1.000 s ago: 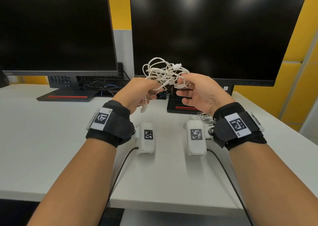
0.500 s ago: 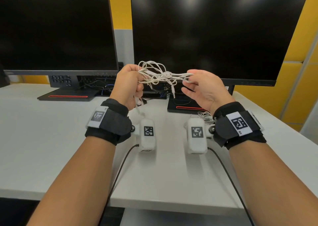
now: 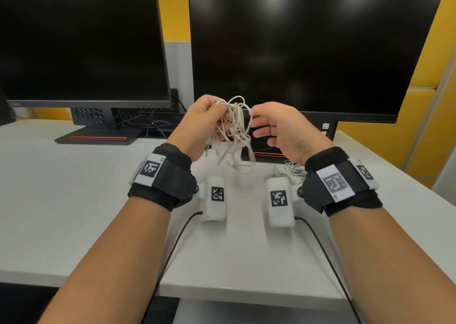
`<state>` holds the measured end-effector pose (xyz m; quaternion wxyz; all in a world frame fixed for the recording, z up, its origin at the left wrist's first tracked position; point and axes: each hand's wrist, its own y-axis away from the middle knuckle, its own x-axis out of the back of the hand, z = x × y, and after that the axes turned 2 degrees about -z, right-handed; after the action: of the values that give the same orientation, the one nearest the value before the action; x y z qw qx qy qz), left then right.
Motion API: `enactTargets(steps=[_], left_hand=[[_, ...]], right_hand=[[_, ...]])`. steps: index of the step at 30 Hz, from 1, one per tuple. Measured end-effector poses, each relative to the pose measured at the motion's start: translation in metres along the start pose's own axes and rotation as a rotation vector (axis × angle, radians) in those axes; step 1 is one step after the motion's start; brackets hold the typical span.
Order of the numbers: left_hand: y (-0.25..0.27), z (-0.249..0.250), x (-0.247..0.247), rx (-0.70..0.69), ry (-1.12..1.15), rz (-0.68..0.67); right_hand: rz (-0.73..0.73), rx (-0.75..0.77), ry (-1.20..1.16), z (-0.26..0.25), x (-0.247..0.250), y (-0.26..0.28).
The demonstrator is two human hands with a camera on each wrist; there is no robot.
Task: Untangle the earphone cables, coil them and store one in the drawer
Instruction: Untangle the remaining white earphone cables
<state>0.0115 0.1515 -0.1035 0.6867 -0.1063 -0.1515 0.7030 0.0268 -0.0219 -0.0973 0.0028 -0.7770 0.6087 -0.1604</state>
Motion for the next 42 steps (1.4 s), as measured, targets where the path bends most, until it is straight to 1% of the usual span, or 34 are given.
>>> enactTargets(steps=[2,3,4,6,8,11,13,15,17,19,20,22,24,25,27,29,31,32,34,36,37,39,42], left_hand=[[0.002,0.0,-0.003,0.039,-0.034,-0.084],[0.004,0.0,-0.004,0.051,-0.046,-0.112],[0.004,0.0,-0.005,0.06,-0.04,-0.126],[0.005,0.002,-0.004,0.063,0.001,-0.132],[0.005,0.004,0.0,0.038,-0.02,-0.127],[0.004,0.004,0.005,0.039,-0.172,-0.123],[0.002,0.002,0.004,0.058,-0.312,-0.071],[0.0,0.0,0.004,0.059,-0.364,0.004],[-0.001,0.0,0.007,0.049,-0.279,0.088],[-0.001,0.001,0.01,0.059,-0.116,0.182],[-0.001,0.002,0.01,0.071,-0.035,0.203],[0.0,0.005,0.009,0.091,0.084,0.191],[0.002,0.006,0.006,0.094,0.157,0.164],[0.002,0.007,0.005,0.101,0.159,0.161],[0.0,0.008,0.004,0.155,0.146,0.182],[-0.004,0.013,0.002,0.284,0.134,0.219],[-0.003,0.023,-0.002,0.399,0.032,0.229],[-0.003,0.025,-0.003,0.413,-0.013,0.221],[0.0,0.025,-0.003,0.365,-0.081,0.214],[0.005,0.023,-0.002,0.275,-0.122,0.171],[0.007,0.024,-0.003,0.253,-0.126,0.167],[0.006,0.022,-0.001,0.26,-0.131,0.206],[-0.002,0.015,0.004,0.208,-0.229,0.299]], right_hand=[[-0.074,0.073,0.059,0.003,-0.002,0.002],[-0.085,0.098,0.048,0.003,-0.004,0.003],[-0.072,0.11,0.025,0.003,-0.005,0.004],[-0.001,0.098,0.01,0.003,-0.004,0.0],[0.072,0.063,-0.012,0.004,-0.001,-0.005],[0.091,0.02,-0.176,0.004,0.0,-0.006],[0.077,0.022,-0.279,0.001,0.0,-0.003],[0.067,0.032,-0.27,0.0,-0.001,-0.002],[0.039,0.052,-0.159,0.002,0.001,-0.001],[-0.027,0.064,-0.018,0.004,0.003,0.001],[-0.068,0.062,0.032,0.005,0.002,0.001],[-0.133,0.035,0.09,0.007,-0.001,0.002],[-0.147,-0.022,0.123,0.007,-0.004,0.001],[-0.143,-0.05,0.115,0.006,-0.004,0.0],[-0.145,-0.087,0.038,0.004,-0.004,0.0],[-0.17,-0.1,-0.052,0.002,-0.001,0.002],[-0.201,-0.091,-0.112,0.0,-0.001,0.004],[-0.211,-0.08,-0.133,0.0,-0.001,0.004],[-0.209,-0.039,-0.147,0.0,-0.003,0.005],[-0.208,0.014,-0.131,0.002,-0.003,0.006],[-0.214,0.036,-0.119,0.003,-0.003,0.007],[-0.225,0.069,-0.056,0.003,-0.003,0.009],[-0.217,0.112,0.051,0.004,-0.004,0.009]])
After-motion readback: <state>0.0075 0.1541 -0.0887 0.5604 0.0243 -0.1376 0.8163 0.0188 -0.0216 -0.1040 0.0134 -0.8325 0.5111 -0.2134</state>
